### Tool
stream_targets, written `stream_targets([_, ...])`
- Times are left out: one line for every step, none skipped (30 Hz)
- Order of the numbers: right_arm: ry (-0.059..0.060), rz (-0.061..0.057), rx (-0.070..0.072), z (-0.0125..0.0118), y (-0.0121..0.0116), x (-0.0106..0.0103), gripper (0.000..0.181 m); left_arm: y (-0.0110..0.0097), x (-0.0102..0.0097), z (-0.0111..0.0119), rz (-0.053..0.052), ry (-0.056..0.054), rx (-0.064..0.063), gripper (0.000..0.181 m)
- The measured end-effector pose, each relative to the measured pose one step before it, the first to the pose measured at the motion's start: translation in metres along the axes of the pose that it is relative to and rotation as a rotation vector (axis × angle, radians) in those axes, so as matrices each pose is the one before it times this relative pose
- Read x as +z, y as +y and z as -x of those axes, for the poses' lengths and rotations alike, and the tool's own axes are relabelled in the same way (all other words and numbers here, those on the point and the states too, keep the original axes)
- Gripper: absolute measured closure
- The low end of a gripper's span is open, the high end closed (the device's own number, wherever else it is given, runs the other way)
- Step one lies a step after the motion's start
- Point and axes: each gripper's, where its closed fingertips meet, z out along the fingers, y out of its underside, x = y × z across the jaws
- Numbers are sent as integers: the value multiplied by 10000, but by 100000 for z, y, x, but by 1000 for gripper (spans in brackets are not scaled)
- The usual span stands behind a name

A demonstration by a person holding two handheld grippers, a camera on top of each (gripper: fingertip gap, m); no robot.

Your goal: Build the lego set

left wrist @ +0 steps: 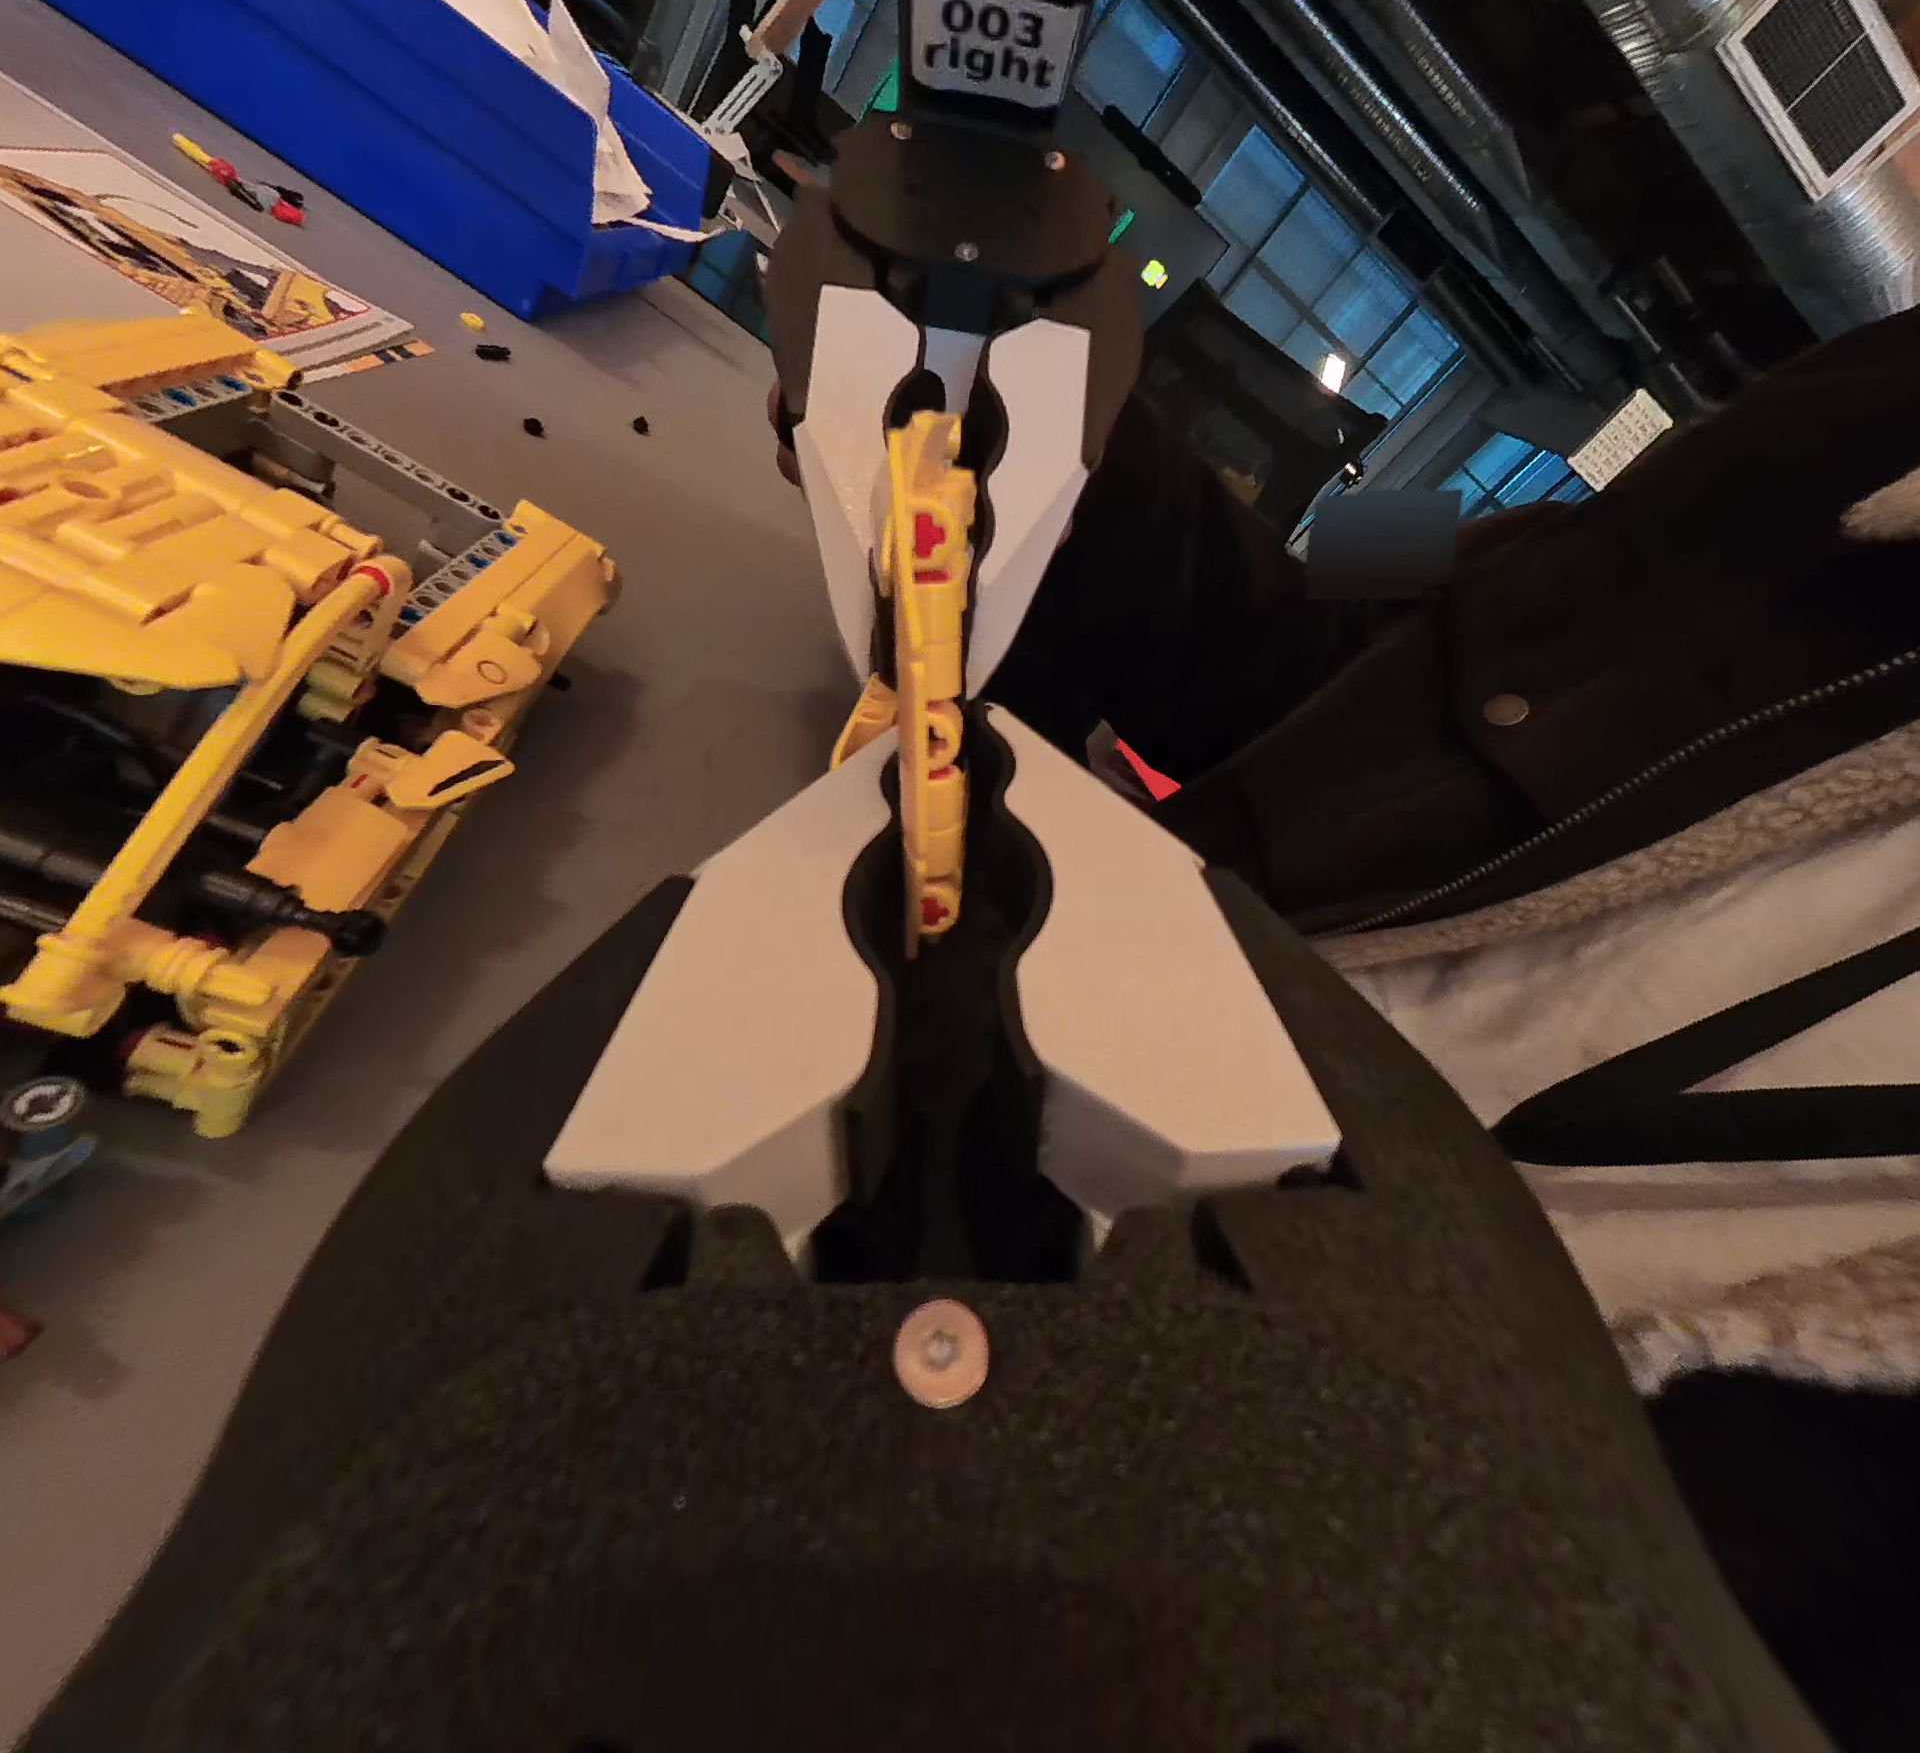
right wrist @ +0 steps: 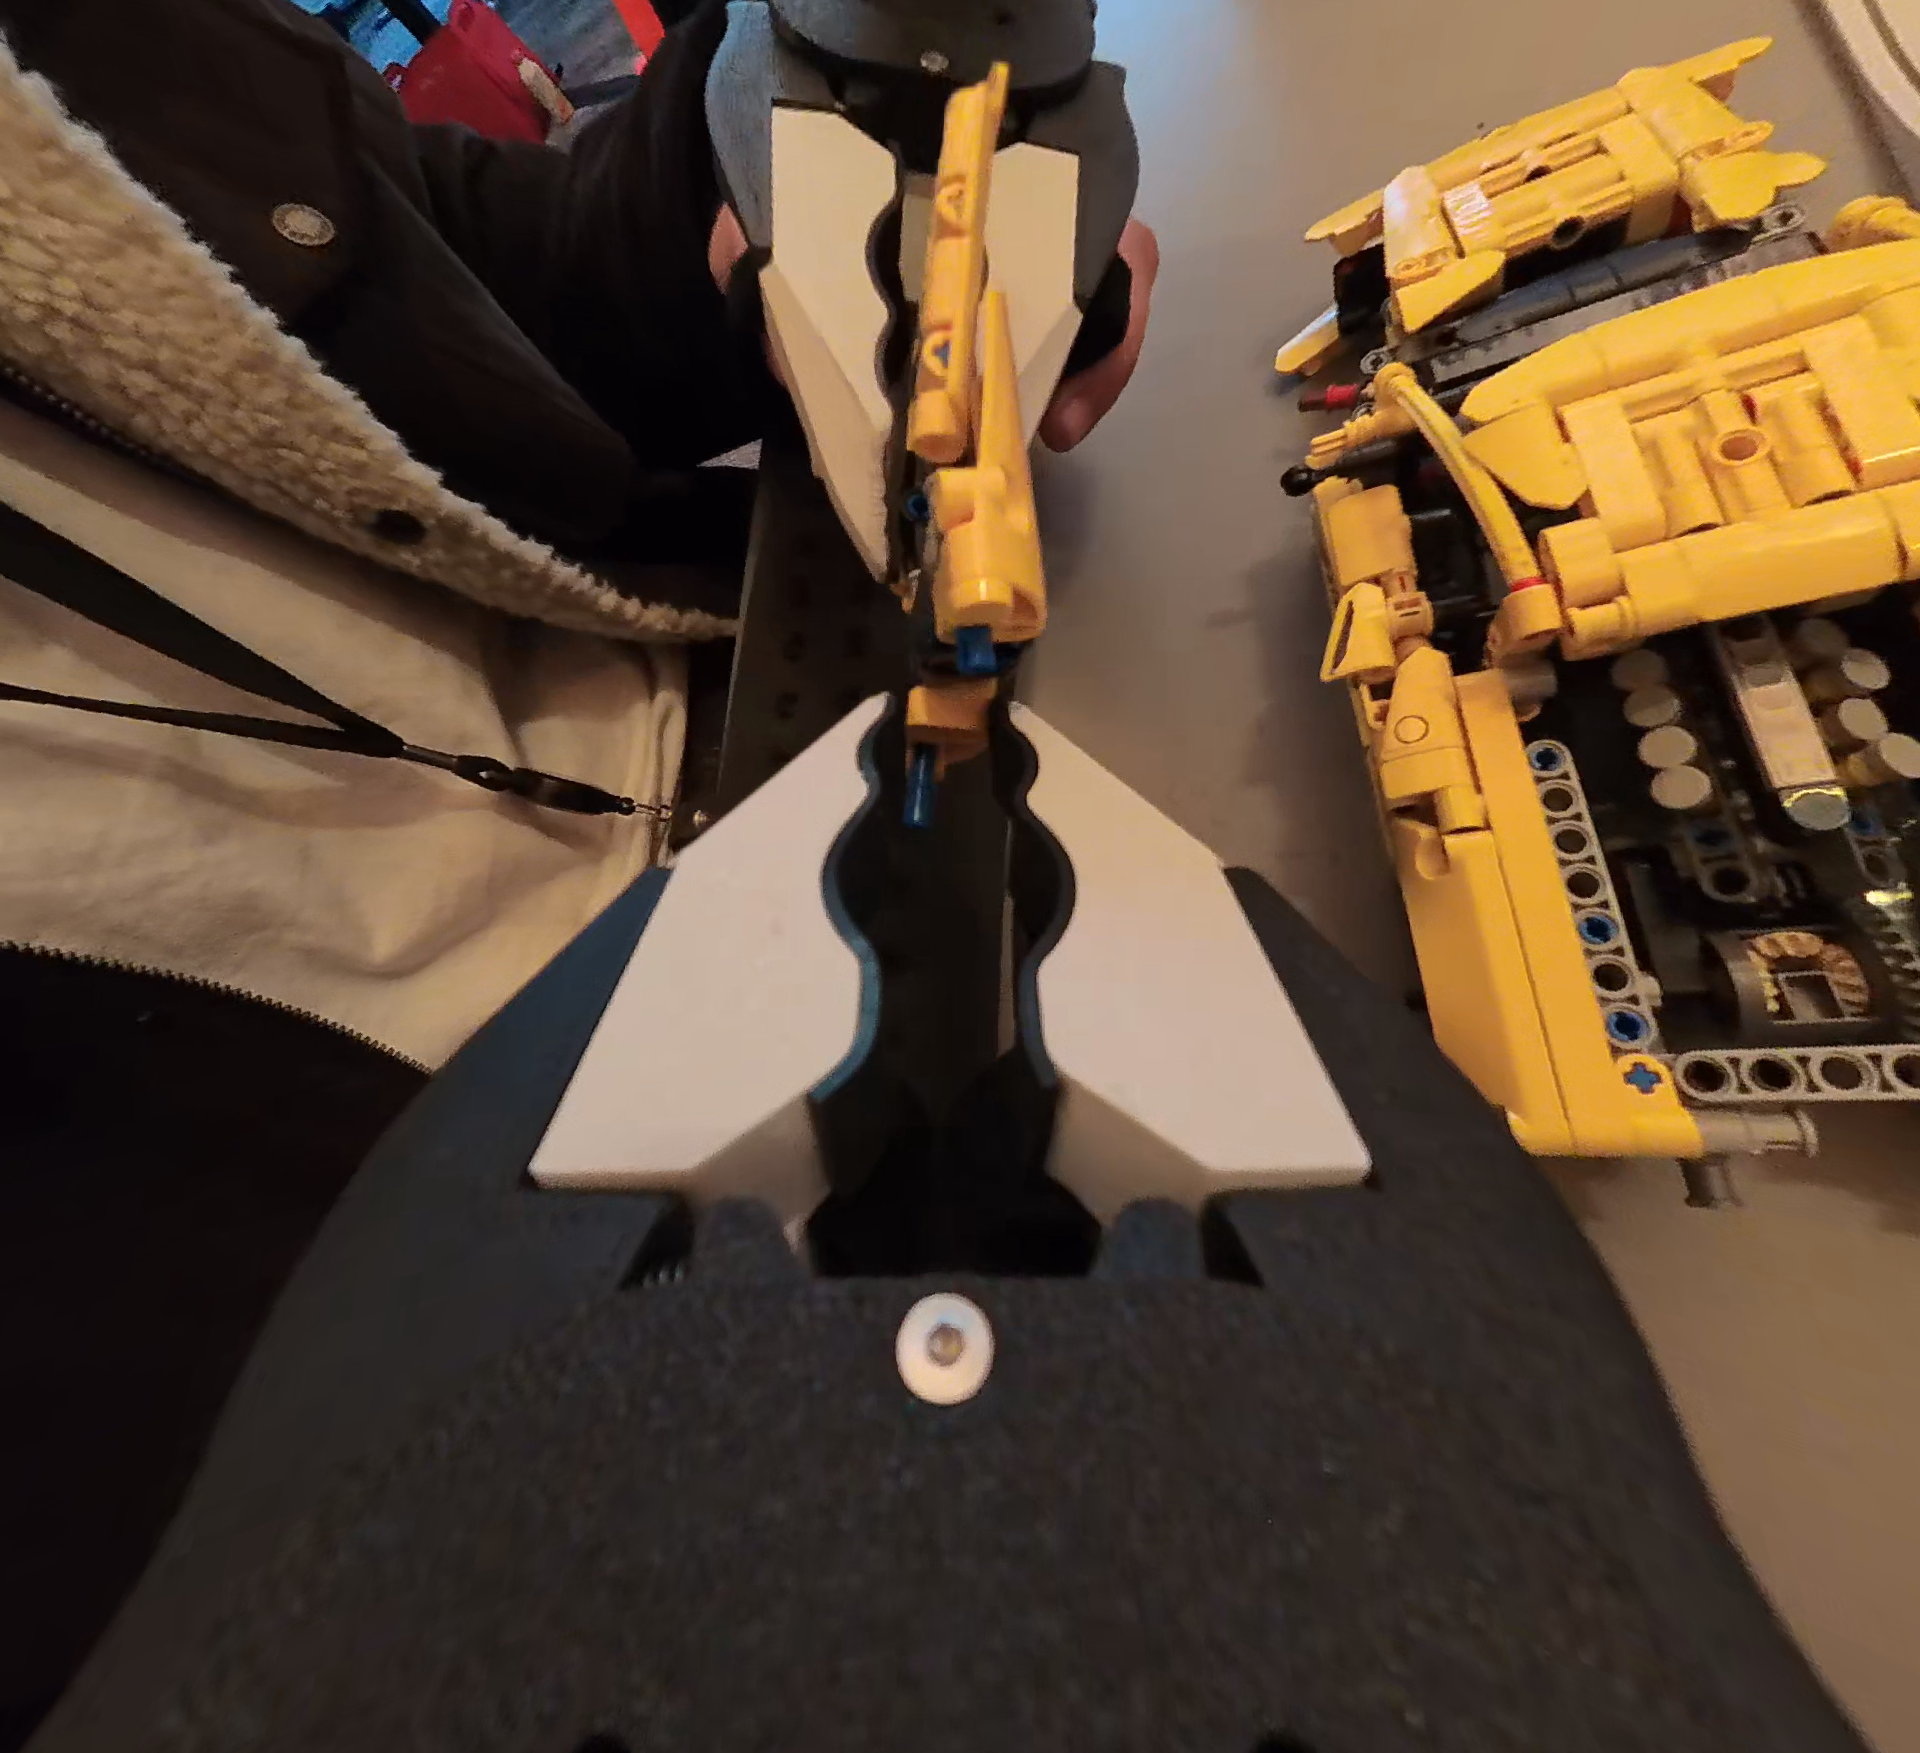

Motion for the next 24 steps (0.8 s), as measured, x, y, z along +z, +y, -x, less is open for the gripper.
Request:
stream_targets([-90,17,88,6,60,8,166,56,33,4,40,-34,41,174])
stream_targets([-76,-72,99,-19,-24,1,165,7,11,14,6,-23,22,174])
stream_targets([-59,-84,113,-55,-5,12,166,5,-3,60,0,-31,-15,174])
stream_targets([-119,-39,114,28,94,59,165,64,22,17,38,3,-17,174])
stream_targets([-134,-53,107,38,96,68,165,91,32,-14,63,0,20,175])
stream_targets([-164,-77,120,52,57,26,165,71,38,-31,47,-2,44,174])
stream_targets([-243,-145,93,162,-4,-32,165,39,26,-108,14,74,14,174])
stream_targets([-229,-124,119,89,0,0,165,5,21,-72,-6,93,-63,174])
stream_targets([14,-169,36,-278,-62,-9,166,-77,8,172,-67,-42,-127,174])
stream_targets([-108,-217,8,-145,-100,-108,166,-116,51,135,-107,-7,-192,174])
stream_targets([-218,-349,92,-41,-277,-200,166,-148,31,62,-135,74,-229,175])
stream_targets([-166,-306,119,-67,-242,-139,166,-175,5,74,-158,62,-238,175])
stream_targets([-57,-104,-22,-73,2,-22,166,-45,24,61,-60,31,-160,175])
stream_targets([-15,-3,-108,30,89,43,166,68,14,9,36,50,-97,175])
stream_targets([49,198,-101,28,281,97,166,137,32,-2,104,63,-104,175])
stream_targets([73,265,-230,124,324,81,166,190,79,-65,135,133,-162,175])
stream_targets([67,267,-192,134,269,37,166,156,114,-90,125,178,-170,175])
stream_targets([100,224,-98,11,214,-21,166,148,128,4,125,101,-139,175])
stream_targets([44,222,-39,-6,261,13,166,177,147,93,131,17,-106,175])
stream_targets([20,188,-67,-65,288,94,166,180,130,98,126,-47,-25,175])
stream_targets([-79,7,12,-32,78,110,166,49,41,46,35,-40,9,175])
stream_targets([-21,-105,50,-150,-3,73,166,-41,-35,133,-25,-51,-62,175])
stream_targets([-81,-192,111,-113,-26,8,166,-59,-41,150,-38,-30,-116,175])
stream_targets([-111,-283,142,-94,-95,-116,166,-51,-2,92,-26,-25,-56,175])
